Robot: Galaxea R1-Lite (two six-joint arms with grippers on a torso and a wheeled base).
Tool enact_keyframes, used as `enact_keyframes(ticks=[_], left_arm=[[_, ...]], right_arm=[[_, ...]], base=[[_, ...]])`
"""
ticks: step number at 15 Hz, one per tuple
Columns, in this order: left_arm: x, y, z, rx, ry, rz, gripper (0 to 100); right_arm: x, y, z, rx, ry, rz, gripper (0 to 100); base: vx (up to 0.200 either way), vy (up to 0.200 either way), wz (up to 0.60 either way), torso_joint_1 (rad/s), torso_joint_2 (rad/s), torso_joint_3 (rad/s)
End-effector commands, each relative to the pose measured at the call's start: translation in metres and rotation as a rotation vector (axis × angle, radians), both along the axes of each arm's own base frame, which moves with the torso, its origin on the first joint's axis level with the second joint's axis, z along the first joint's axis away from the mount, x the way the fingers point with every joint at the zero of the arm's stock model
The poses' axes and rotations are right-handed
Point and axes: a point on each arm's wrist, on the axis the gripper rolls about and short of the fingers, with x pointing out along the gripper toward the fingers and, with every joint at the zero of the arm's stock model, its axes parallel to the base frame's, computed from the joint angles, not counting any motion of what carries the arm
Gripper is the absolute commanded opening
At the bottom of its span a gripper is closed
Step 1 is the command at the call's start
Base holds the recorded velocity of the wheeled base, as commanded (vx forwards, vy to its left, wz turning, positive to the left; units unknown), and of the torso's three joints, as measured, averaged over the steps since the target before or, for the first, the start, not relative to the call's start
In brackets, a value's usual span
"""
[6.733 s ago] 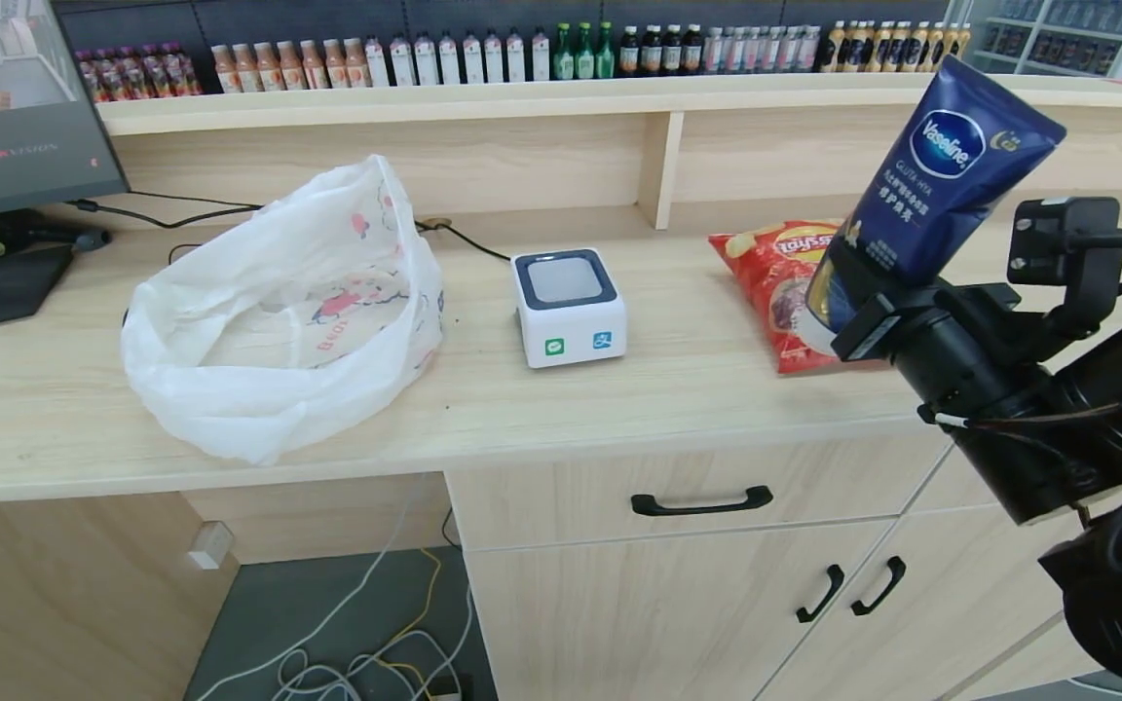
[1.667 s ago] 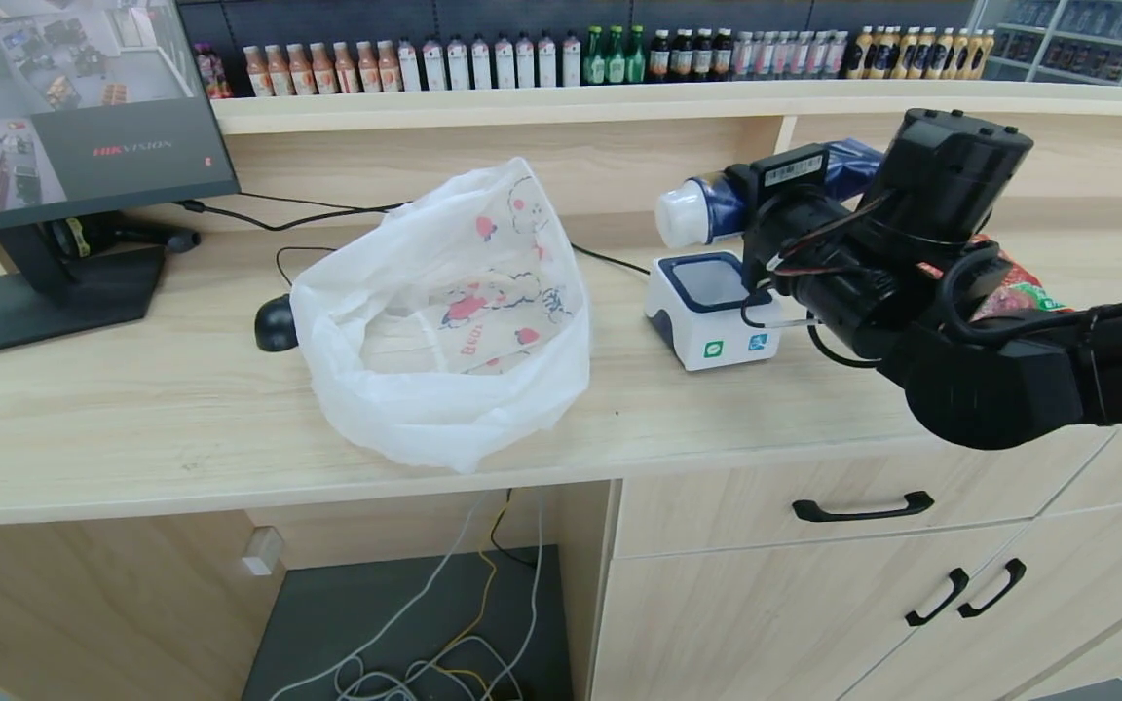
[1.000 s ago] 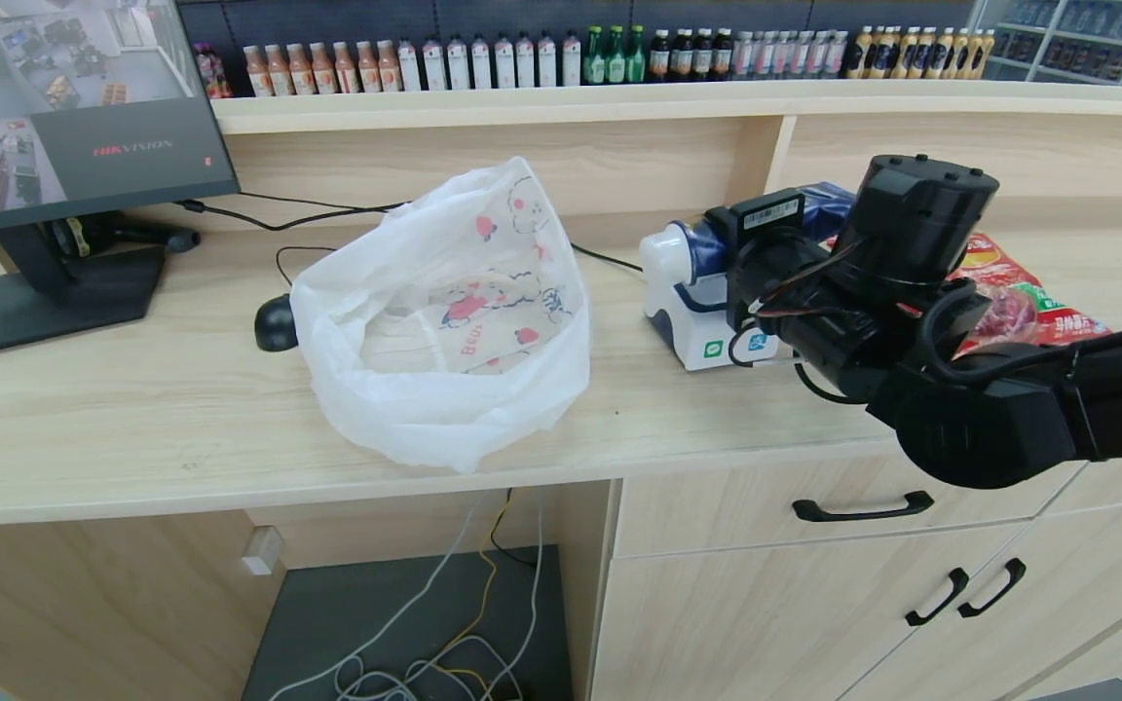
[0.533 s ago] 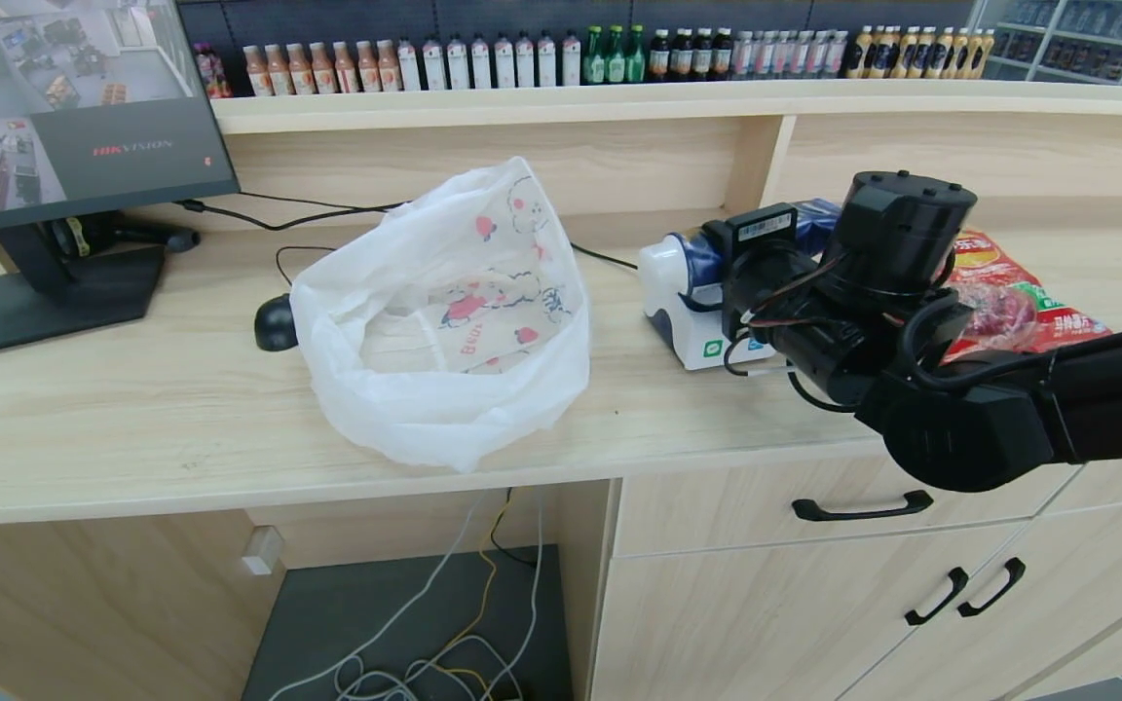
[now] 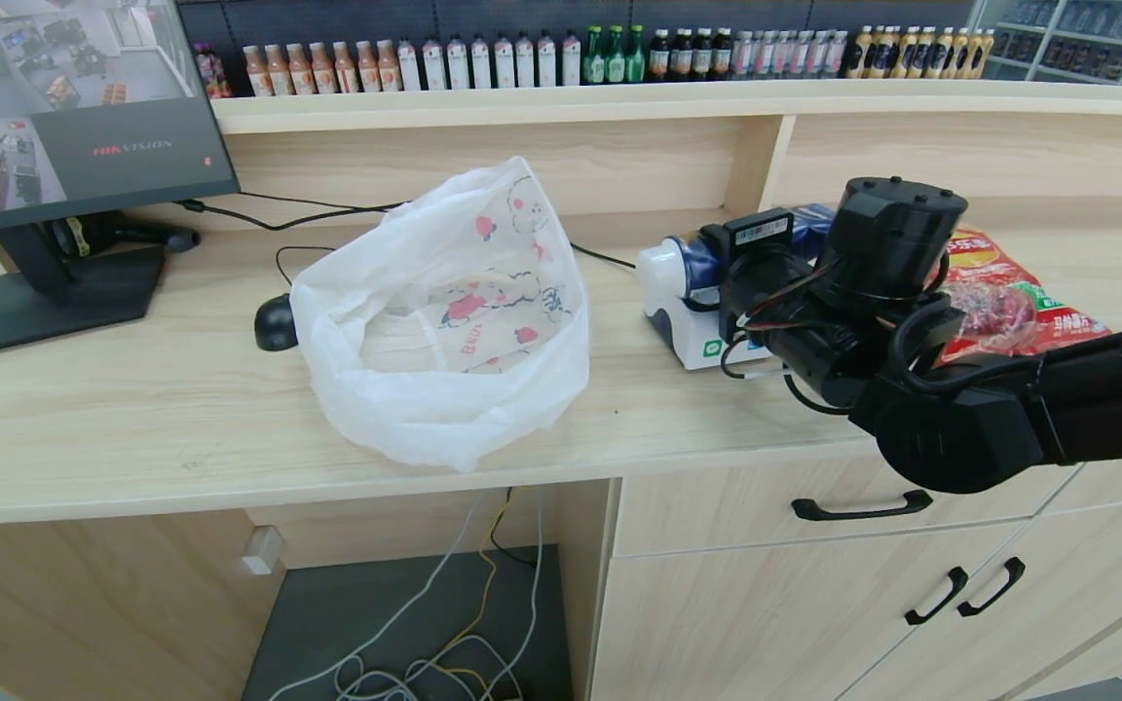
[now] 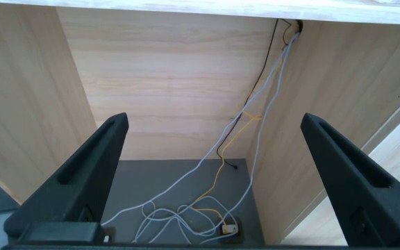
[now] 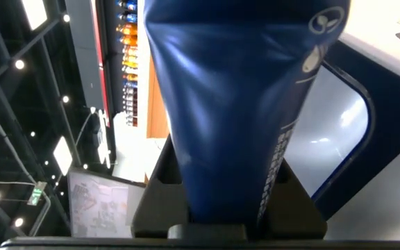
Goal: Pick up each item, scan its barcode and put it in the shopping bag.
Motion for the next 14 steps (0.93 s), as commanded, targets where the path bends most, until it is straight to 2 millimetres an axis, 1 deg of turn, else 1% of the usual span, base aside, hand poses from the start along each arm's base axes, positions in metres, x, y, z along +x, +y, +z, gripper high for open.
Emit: enact_keyframes(ticks=[1, 9, 11, 14], left_arm=[[0.0, 0.0, 0.0, 0.0, 0.0, 0.002, 100], [0.0, 0.0, 0.0, 0.0, 0.0, 0.0, 100], [0.0, 0.0, 0.0, 0.0, 0.0, 0.0, 100], [0.0, 0.0, 0.0, 0.0, 0.0, 0.0, 100]], right_arm=[[0.0, 0.0, 0.0, 0.001, 0.0, -0.001, 0], [-0.001, -0.001, 0.002, 0.025, 0.003, -0.016, 0], [-0.003, -0.002, 0.005, 0.028, -0.005, -0.018, 0], [-0.011, -0.006, 0.017, 0.041, -0.029, -0.018, 0]], base=[[0.0, 0.0, 0.0, 0.0, 0.0, 0.0], [0.0, 0.0, 0.0, 0.0, 0.0, 0.0], [0.0, 0.0, 0.0, 0.0, 0.0, 0.0], [0.0, 0.0, 0.0, 0.0, 0.0, 0.0]])
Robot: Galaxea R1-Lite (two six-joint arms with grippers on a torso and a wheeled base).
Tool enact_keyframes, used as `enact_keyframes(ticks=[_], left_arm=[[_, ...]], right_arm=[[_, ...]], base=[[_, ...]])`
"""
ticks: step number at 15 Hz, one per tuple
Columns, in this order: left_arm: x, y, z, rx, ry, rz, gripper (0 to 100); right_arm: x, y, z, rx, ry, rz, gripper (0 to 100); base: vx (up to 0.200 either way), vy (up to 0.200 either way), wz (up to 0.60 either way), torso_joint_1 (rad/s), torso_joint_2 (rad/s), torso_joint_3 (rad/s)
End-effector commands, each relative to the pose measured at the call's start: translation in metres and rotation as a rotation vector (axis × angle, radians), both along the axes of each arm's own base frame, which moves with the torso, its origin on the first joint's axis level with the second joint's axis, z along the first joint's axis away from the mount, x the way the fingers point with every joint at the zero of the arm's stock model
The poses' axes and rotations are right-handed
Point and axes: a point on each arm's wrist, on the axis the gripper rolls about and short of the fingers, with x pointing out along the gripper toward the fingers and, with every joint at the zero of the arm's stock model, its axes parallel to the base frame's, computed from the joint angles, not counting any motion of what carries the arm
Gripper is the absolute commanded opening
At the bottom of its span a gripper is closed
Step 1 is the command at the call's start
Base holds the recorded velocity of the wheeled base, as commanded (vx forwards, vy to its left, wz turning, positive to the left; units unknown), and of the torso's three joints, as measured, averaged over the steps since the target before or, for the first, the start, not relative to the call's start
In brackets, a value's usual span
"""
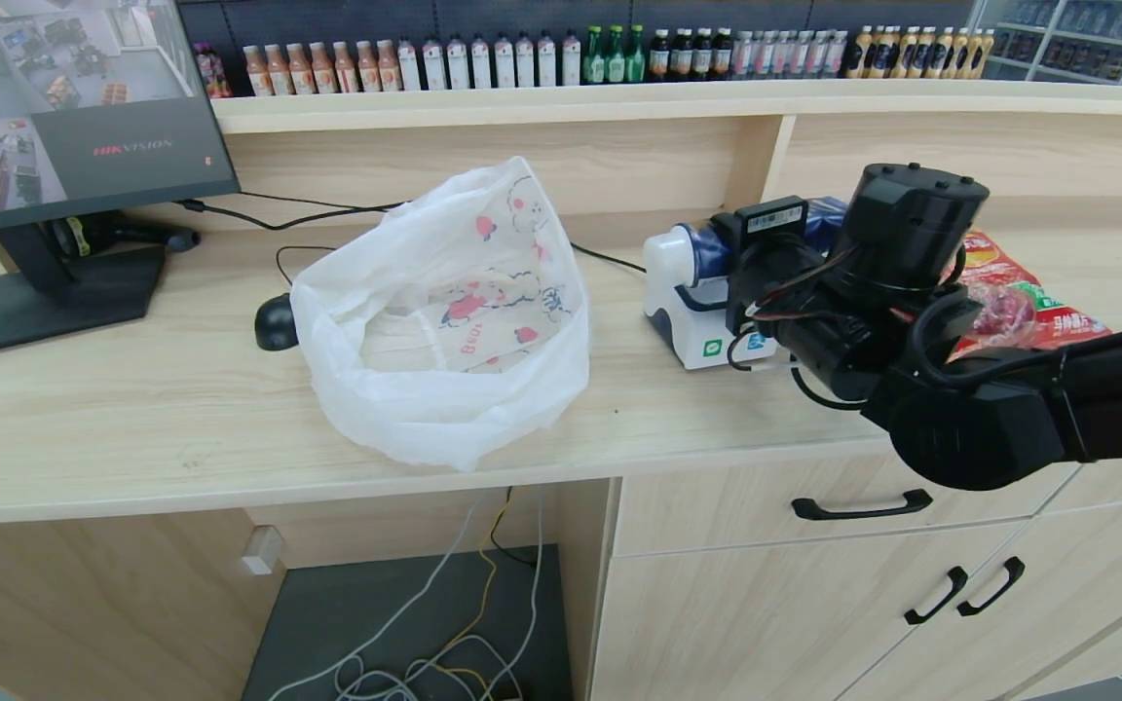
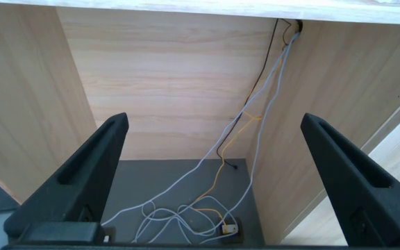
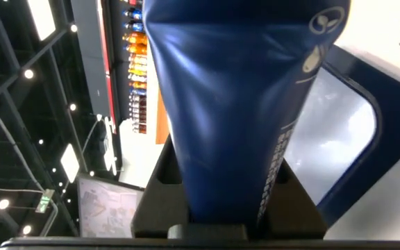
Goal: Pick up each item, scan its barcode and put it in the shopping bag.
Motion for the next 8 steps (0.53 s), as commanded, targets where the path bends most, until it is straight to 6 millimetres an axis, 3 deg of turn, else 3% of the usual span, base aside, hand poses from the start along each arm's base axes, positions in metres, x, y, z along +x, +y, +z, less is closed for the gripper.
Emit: enact_keyframes(ticks=[1, 8], left_arm=[[0.0, 0.0, 0.0, 0.0, 0.0, 0.001, 100], [0.0, 0.0, 0.0, 0.0, 0.0, -0.001, 100]], right_arm=[[-0.009, -0.005, 0.009, 0.006, -0.017, -0.005, 0], [-0.025, -0.012, 0.032, -0.134, -0.111, -0.028, 0]], base=[[0.0, 0.0, 0.0, 0.0, 0.0, 0.0], [0.0, 0.0, 0.0, 0.0, 0.0, 0.0]])
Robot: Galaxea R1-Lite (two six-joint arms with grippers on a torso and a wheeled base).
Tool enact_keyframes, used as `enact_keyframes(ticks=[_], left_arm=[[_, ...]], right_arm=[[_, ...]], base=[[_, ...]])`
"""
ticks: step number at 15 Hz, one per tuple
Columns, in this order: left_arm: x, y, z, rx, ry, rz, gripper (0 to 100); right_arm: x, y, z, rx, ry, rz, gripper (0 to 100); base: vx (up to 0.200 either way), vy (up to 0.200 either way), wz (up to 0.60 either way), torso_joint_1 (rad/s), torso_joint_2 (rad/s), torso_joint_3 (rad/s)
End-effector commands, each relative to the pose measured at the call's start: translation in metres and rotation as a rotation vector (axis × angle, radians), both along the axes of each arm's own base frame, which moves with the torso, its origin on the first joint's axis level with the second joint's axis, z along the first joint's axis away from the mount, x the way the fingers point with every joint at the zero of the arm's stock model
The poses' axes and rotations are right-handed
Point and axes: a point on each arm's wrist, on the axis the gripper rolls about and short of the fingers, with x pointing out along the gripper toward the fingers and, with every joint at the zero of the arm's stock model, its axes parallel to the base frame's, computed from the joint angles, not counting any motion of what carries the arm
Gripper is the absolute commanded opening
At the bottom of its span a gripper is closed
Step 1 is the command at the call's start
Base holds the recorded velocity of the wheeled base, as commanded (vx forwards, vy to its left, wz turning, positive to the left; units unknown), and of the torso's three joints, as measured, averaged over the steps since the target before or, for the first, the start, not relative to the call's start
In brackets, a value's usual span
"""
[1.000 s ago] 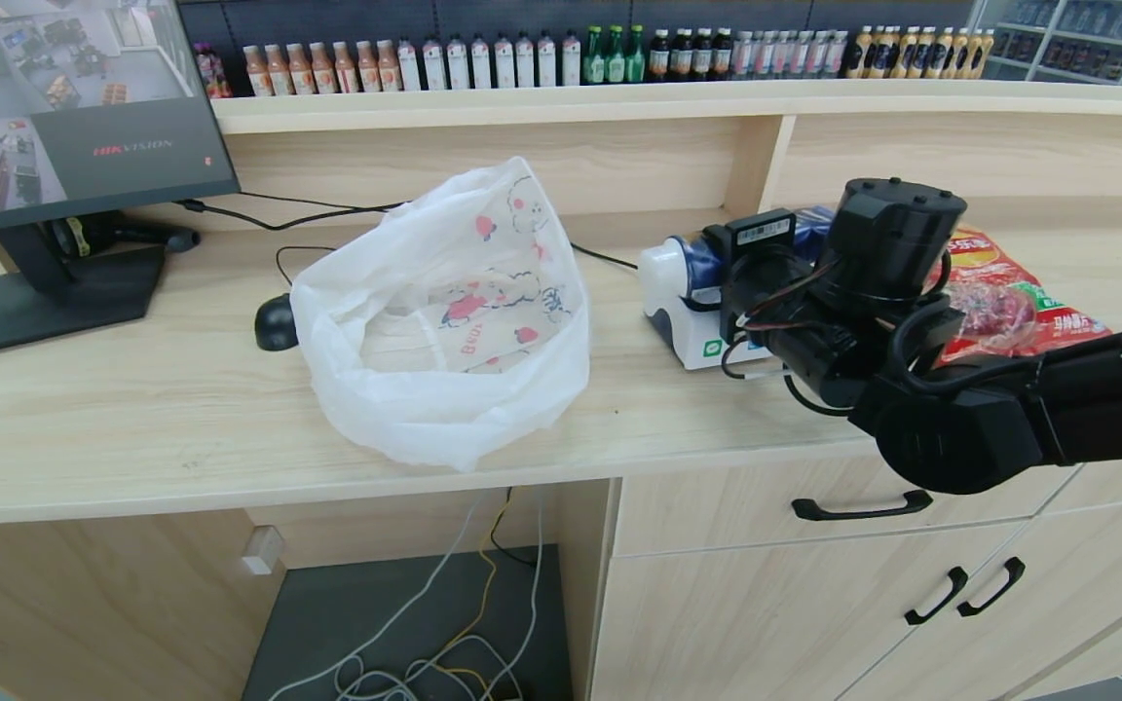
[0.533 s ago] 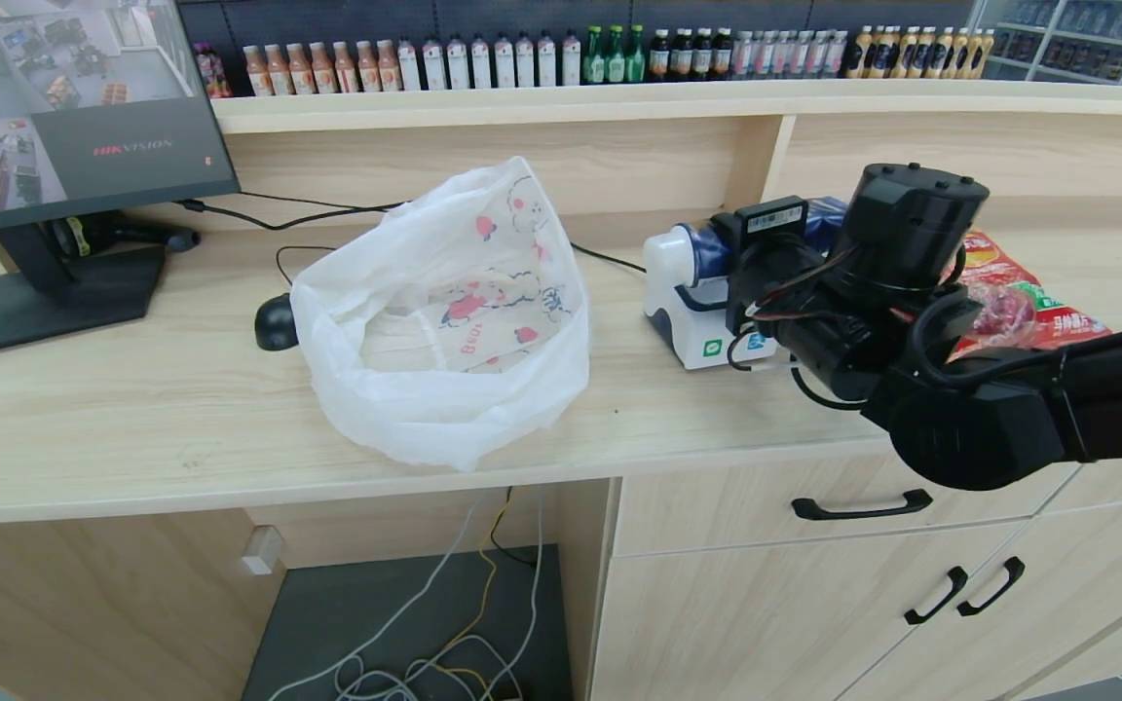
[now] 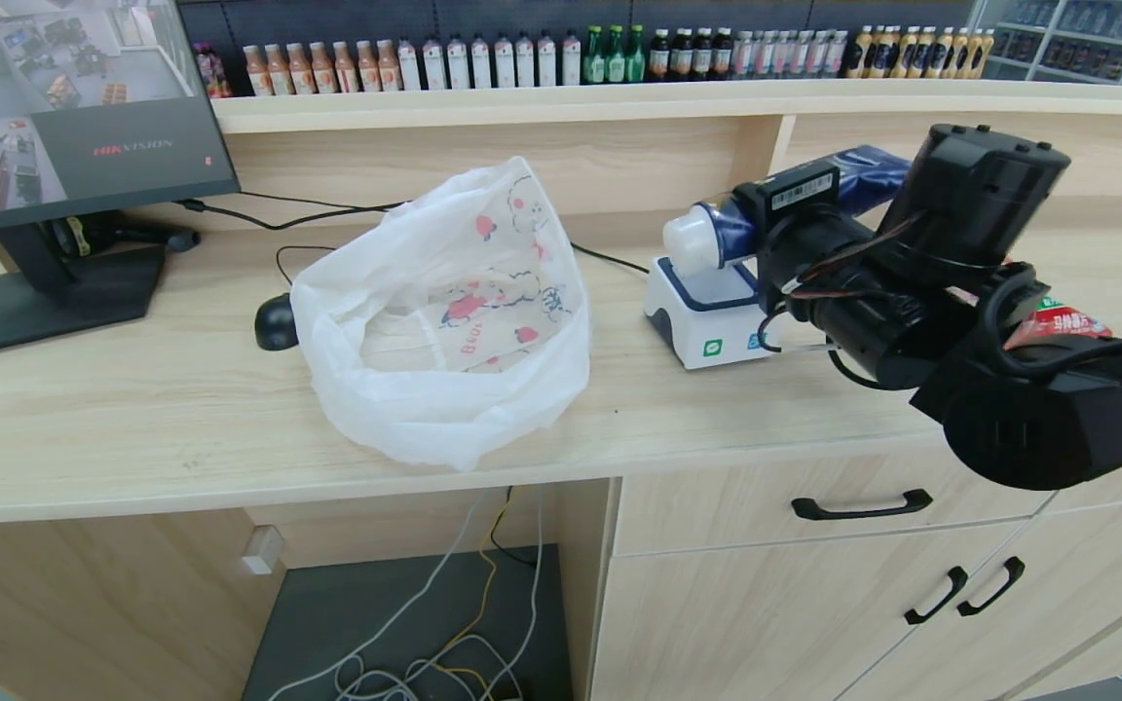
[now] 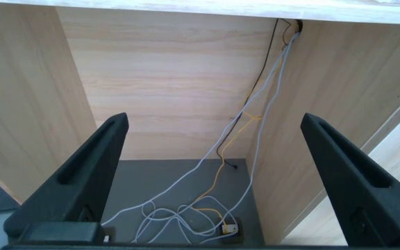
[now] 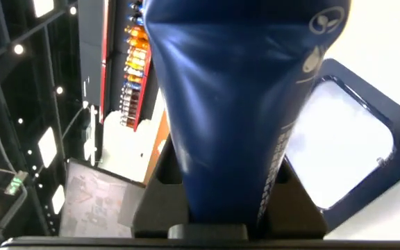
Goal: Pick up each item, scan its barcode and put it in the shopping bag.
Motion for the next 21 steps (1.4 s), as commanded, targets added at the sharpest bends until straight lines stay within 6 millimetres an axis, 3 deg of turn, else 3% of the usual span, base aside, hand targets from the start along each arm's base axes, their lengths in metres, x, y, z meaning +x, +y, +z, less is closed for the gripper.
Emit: enact_keyframes(ticks=[1, 5, 7, 13, 17, 21], left_arm=[[0.0, 0.0, 0.0, 0.0, 0.0, 0.001, 100], [0.0, 0.0, 0.0, 0.0, 0.0, 0.001, 100], [0.0, 0.0, 0.0, 0.0, 0.0, 0.001, 100], [0.0, 0.0, 0.0, 0.0, 0.0, 0.001, 100], [0.0, 0.0, 0.0, 0.001, 0.0, -0.001, 100], [0.0, 0.0, 0.0, 0.0, 0.0, 0.001, 100]], right_arm=[[-0.014, 0.0, 0.016, 0.003, -0.048, 0.017, 0], [-0.042, 0.002, 0.043, -0.122, -0.175, 0.014, 0], [-0.052, -0.004, 0.046, -0.188, -0.199, -0.016, 0], [-0.088, -0.026, 0.028, -0.589, -0.33, -0.093, 0], [-0.095, -0.023, 0.024, -0.84, -0.403, -0.161, 0], [-0.108, -0.033, 0.005, -1.018, -0.426, -0.207, 0]], base=[[0.0, 0.0, 0.0, 0.0, 0.0, 0.0], [0.0, 0.0, 0.0, 0.0, 0.0, 0.0], [0.0, 0.0, 0.0, 0.0, 0.0, 0.0], [0.0, 0.0, 0.0, 0.0, 0.0, 0.0], [0.0, 0.0, 0.0, 0.0, 0.0, 0.0], [0.0, 0.0, 0.0, 0.0, 0.0, 0.0]])
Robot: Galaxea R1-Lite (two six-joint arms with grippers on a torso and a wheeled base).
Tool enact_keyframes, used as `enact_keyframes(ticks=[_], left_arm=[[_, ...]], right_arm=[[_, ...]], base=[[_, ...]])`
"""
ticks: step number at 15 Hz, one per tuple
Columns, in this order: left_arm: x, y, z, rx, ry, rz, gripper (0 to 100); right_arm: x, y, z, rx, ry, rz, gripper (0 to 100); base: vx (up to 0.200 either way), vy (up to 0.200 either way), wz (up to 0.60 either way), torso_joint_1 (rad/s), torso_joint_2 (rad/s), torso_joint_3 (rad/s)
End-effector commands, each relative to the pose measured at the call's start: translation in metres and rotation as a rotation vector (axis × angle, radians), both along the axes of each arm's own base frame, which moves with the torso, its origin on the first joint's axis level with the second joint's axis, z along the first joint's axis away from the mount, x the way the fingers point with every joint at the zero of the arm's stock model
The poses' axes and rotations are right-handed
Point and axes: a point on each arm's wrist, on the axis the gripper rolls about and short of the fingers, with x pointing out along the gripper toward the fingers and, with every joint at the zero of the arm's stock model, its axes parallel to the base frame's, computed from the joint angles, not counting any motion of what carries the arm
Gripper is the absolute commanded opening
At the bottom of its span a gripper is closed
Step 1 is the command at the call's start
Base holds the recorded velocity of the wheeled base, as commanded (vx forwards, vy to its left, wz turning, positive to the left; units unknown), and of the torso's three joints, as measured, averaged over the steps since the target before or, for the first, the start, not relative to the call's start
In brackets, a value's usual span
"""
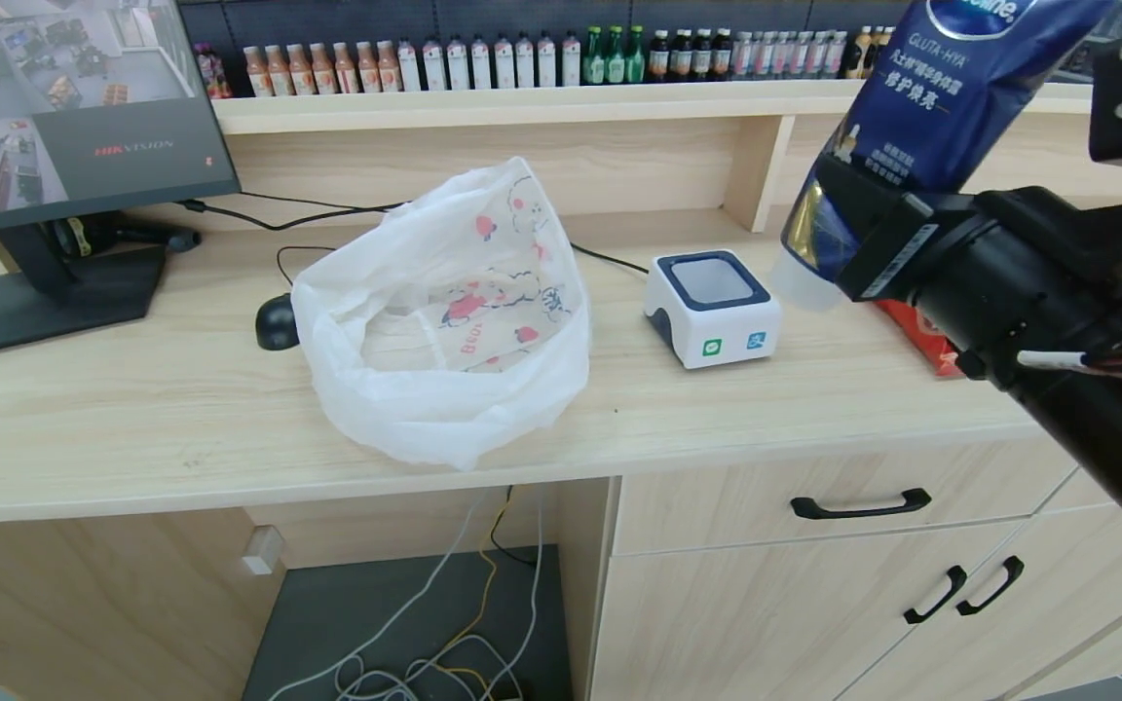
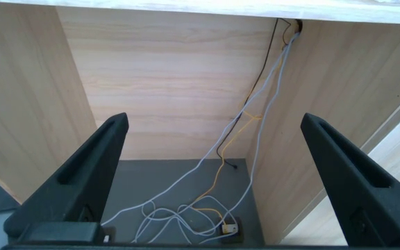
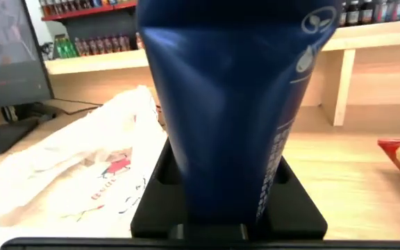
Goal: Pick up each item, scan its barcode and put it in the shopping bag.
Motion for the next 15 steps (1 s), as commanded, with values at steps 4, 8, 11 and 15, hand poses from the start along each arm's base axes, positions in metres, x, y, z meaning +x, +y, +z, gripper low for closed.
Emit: enact_keyframes(ticks=[4, 8, 11, 15], left_arm=[[0.0, 0.0, 0.0, -0.003, -0.001, 0.0, 100], [0.0, 0.0, 0.0, -0.003, -0.001, -0.001, 100], [0.0, 0.0, 0.0, -0.003, -0.001, 0.0, 100], [0.0, 0.0, 0.0, -0.003, -0.001, 0.0, 100]], right_arm=[[0.003, -0.008, -0.031, -0.082, -0.065, 0.032, 0], [0.011, -0.003, -0.043, -0.158, -0.089, 0.109, 0], [0.019, -0.012, -0.04, -0.141, -0.107, 0.051, 0], [0.023, -0.017, -0.038, -0.131, -0.119, 0.03, 0]], base=[[0.0, 0.0, 0.0, 0.0, 0.0, 0.0], [0.0, 0.0, 0.0, 0.0, 0.0, 0.0], [0.0, 0.067, 0.0, 0.001, 0.0, -0.002], [0.0, 0.2, 0.0, -0.004, 0.0, 0.004]])
